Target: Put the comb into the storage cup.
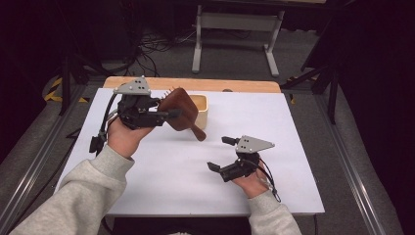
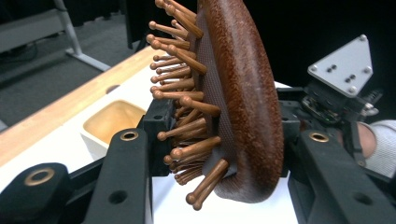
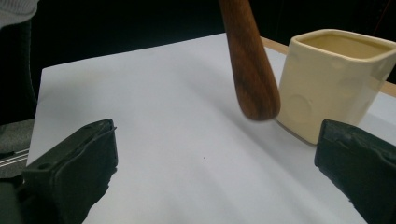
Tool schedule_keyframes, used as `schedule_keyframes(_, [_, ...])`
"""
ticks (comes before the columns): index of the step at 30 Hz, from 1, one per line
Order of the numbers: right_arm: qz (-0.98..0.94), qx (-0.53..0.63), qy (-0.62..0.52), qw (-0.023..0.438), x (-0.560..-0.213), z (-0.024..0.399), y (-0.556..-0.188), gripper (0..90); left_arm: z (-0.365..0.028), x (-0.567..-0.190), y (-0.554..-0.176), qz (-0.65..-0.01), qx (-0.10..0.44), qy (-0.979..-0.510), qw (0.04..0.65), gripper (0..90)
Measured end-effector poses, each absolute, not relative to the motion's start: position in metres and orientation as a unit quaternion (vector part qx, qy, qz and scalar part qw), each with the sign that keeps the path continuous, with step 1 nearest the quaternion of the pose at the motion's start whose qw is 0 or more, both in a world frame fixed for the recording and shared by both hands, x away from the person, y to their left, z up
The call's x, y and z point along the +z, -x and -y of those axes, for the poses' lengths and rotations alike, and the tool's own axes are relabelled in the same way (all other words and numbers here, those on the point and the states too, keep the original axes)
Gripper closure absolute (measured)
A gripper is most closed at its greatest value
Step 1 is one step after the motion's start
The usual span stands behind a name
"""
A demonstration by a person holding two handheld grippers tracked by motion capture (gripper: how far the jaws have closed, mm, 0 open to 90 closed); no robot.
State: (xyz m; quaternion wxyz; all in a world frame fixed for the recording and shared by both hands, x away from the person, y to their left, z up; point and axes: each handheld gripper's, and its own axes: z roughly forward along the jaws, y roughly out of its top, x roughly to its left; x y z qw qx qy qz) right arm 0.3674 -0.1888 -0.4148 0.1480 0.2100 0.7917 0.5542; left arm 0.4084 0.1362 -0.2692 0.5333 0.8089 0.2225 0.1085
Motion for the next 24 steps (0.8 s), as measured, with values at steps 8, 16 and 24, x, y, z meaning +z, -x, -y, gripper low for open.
schedule_keyframes(8, [-0.789, 0.552, -0.222, 0.157, -0.419, 0.199, -0.363, 0.1, -0.138, -0.253, -0.413, -0.226, 0.126, -0.804, 0.536, 56.5])
schedule_keyframes(16, [-0.787, 0.552, -0.229, 0.156, -0.422, 0.204, -0.362, 0.1, -0.137, -0.245, -0.42, -0.234, 0.142, -0.799, 0.536, 56.5])
schedule_keyframes(24, [-0.786, 0.553, -0.231, 0.155, -0.422, 0.206, -0.363, 0.1, -0.134, -0.238, -0.426, -0.239, 0.158, -0.792, 0.54, 56.3])
